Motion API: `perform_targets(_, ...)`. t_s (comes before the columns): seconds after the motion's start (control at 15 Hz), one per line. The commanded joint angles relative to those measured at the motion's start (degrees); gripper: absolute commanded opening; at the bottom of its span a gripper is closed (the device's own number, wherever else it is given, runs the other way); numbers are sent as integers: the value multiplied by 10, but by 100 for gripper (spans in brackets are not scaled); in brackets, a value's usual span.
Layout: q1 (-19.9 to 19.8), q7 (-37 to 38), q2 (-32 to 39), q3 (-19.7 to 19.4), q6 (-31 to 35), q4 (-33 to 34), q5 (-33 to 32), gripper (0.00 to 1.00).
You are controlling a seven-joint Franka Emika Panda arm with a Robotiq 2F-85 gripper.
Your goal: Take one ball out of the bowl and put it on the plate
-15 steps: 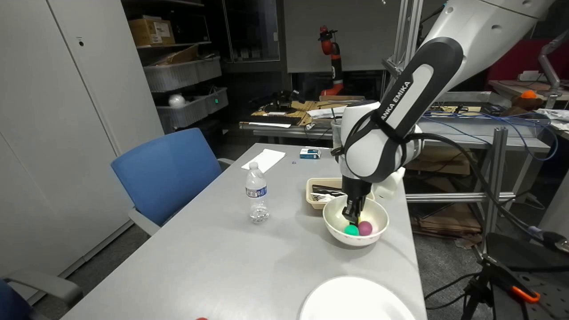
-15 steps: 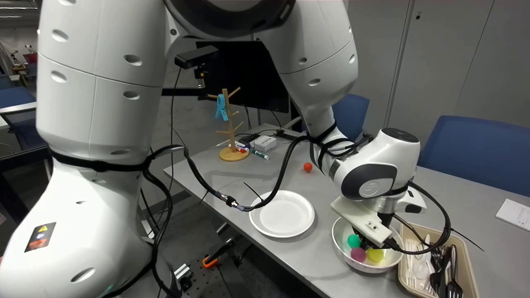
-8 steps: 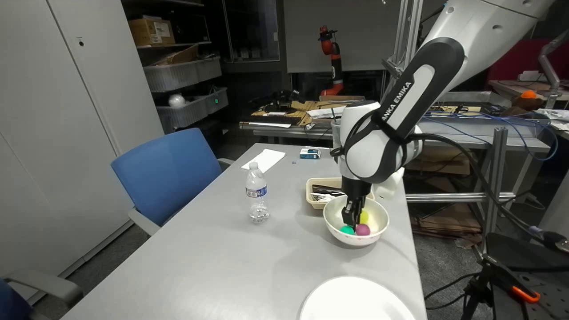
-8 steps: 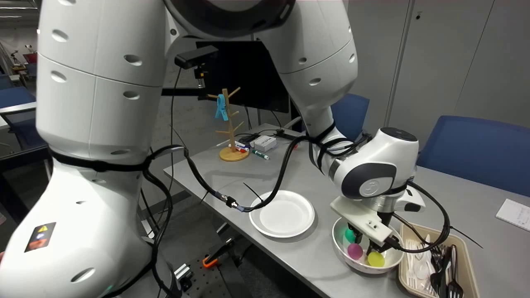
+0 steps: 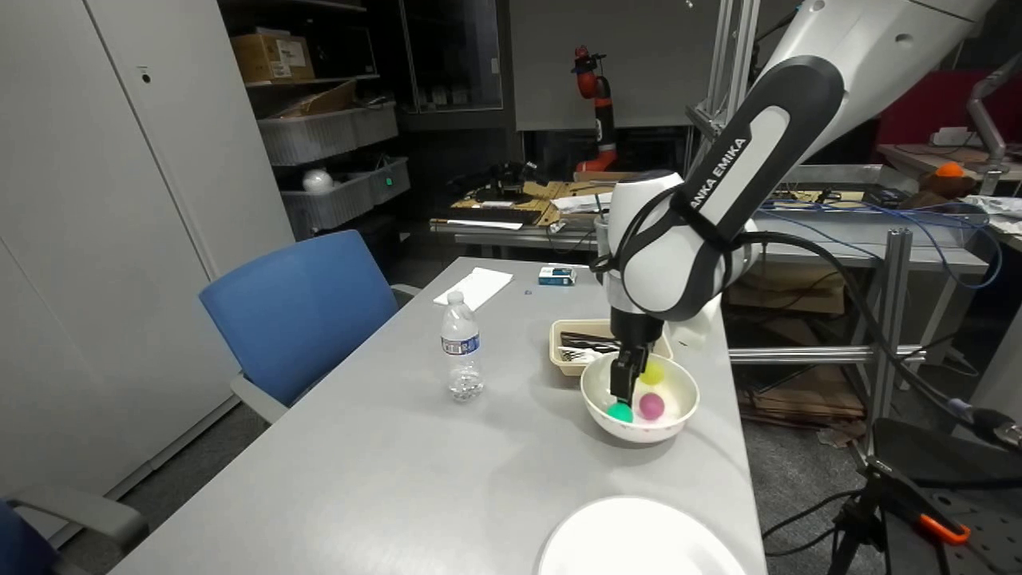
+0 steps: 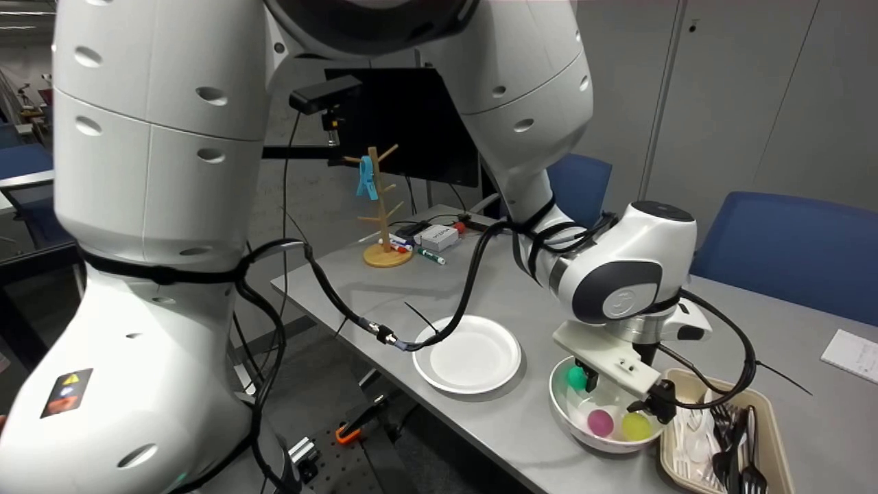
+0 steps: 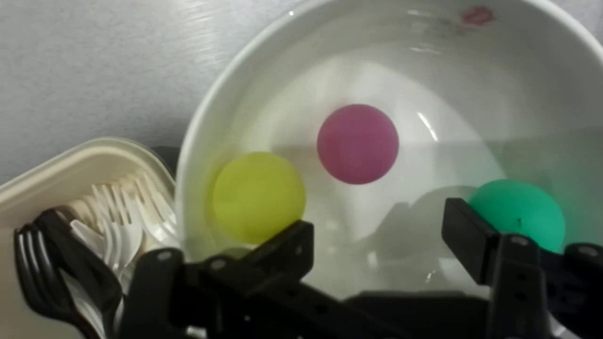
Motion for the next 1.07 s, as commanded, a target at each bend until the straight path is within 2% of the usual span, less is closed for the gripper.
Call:
perform_targets(0.0,-6,-18,-3,3,-20,1,-18,100)
perform_targets(1.0,-7,-40,-2,3,-24,-5,-21,100)
